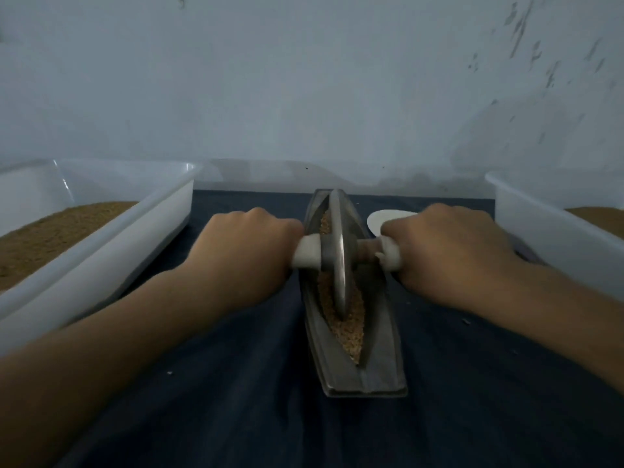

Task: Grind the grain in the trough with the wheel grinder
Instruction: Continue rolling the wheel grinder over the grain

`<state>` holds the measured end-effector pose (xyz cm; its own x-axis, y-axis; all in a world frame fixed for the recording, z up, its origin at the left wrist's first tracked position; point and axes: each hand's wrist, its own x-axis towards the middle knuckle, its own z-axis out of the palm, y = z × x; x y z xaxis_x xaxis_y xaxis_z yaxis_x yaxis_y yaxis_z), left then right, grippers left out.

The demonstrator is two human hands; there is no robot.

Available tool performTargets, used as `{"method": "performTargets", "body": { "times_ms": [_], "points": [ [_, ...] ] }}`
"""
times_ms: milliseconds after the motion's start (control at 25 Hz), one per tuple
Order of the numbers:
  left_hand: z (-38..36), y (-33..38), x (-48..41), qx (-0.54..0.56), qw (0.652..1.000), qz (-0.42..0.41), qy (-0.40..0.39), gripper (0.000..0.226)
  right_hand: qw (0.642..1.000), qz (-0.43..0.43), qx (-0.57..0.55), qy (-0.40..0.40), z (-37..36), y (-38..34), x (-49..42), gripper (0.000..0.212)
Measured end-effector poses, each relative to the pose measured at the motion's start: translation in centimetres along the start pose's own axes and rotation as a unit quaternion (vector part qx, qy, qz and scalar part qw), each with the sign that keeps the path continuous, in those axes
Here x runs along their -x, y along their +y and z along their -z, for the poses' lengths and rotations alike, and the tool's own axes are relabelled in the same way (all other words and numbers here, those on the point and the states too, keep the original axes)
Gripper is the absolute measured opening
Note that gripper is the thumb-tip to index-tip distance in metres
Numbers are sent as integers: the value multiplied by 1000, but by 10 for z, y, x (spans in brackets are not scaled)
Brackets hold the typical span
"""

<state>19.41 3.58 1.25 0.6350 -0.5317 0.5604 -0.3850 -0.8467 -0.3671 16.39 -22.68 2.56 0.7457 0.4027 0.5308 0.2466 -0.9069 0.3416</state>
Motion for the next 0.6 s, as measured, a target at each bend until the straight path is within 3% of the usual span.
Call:
{"method": "performTargets", "body": {
  "times_ms": [80, 160, 280, 400, 480, 600],
  "points": [
    [0, -5, 6, 3, 1000, -11, 12, 14, 999, 7, 13, 39, 2, 3, 4, 38],
    [-7, -4, -7, 0, 999, 21, -32, 14, 999, -22, 44, -12, -7, -2, -13, 32],
    [-18, -1, -56, 32, 987, 109, -114, 8, 987, -122, -14, -99, -20, -4, -59, 11],
    [-9, -2, -58, 41, 984, 93, -145, 11, 984, -90, -47, -149, -14, 4, -62, 9],
    [-2, -5, -26, 48, 994, 40, -92, 7, 997, -12, -11, -73, -7, 6, -31, 21],
    [5, -5, -1, 8, 1000, -14, -8, 13, 999, -17, 16, 32, -2, 1, 3, 35]
  ]
}}
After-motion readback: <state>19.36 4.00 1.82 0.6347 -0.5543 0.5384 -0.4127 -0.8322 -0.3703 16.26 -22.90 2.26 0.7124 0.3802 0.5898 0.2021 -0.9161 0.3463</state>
